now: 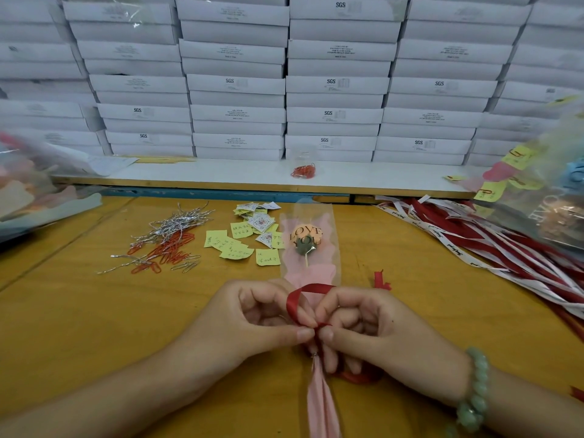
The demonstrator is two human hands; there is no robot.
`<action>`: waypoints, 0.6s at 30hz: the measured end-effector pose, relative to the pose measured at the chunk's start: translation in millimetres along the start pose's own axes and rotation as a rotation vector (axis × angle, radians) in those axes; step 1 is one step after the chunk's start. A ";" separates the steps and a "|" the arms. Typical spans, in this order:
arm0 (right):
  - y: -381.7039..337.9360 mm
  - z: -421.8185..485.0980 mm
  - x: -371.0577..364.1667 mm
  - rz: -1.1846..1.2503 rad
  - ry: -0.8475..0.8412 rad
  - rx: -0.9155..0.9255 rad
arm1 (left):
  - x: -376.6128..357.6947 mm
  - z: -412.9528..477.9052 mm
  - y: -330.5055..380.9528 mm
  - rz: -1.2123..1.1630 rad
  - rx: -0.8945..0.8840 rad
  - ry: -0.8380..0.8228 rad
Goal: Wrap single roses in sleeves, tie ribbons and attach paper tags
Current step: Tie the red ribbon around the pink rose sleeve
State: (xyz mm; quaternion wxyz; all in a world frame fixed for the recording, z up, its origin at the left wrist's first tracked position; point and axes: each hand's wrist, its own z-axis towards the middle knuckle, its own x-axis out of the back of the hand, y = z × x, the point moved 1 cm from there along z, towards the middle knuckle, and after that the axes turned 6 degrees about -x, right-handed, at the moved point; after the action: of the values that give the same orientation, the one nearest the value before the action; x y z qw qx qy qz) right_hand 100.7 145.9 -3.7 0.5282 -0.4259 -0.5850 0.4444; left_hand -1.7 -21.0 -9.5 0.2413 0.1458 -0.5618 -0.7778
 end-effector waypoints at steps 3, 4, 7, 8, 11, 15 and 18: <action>0.3 0.2 1.3 0.048 0.002 -0.010 | -1.0 -0.1 1.8 0.045 0.003 0.014; 0.4 -0.1 1.8 0.057 0.015 -0.011 | -1.5 -0.2 2.3 0.053 0.005 0.013; 0.4 -1.1 4.1 0.053 0.075 0.004 | -1.8 0.3 3.5 0.085 0.005 0.006; -0.4 -1.7 4.4 0.041 0.099 0.007 | -1.6 0.4 3.8 0.094 0.009 0.003; -2.4 -2.8 5.2 0.062 0.141 0.016 | -1.0 -0.1 4.2 0.125 0.027 0.007; -0.3 -1.5 8.0 0.119 0.192 0.041 | -1.0 -0.2 3.1 0.149 0.034 0.005; -0.5 0.1 10.2 0.214 0.242 0.068 | -1.6 -0.1 2.6 0.137 0.033 -0.018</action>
State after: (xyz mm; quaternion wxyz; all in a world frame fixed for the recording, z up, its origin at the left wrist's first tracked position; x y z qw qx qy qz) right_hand 99.7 155.6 -0.7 0.5586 -0.5182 -0.4527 0.4632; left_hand 0.2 -20.8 -7.1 0.2865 0.1042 -0.5852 -0.7514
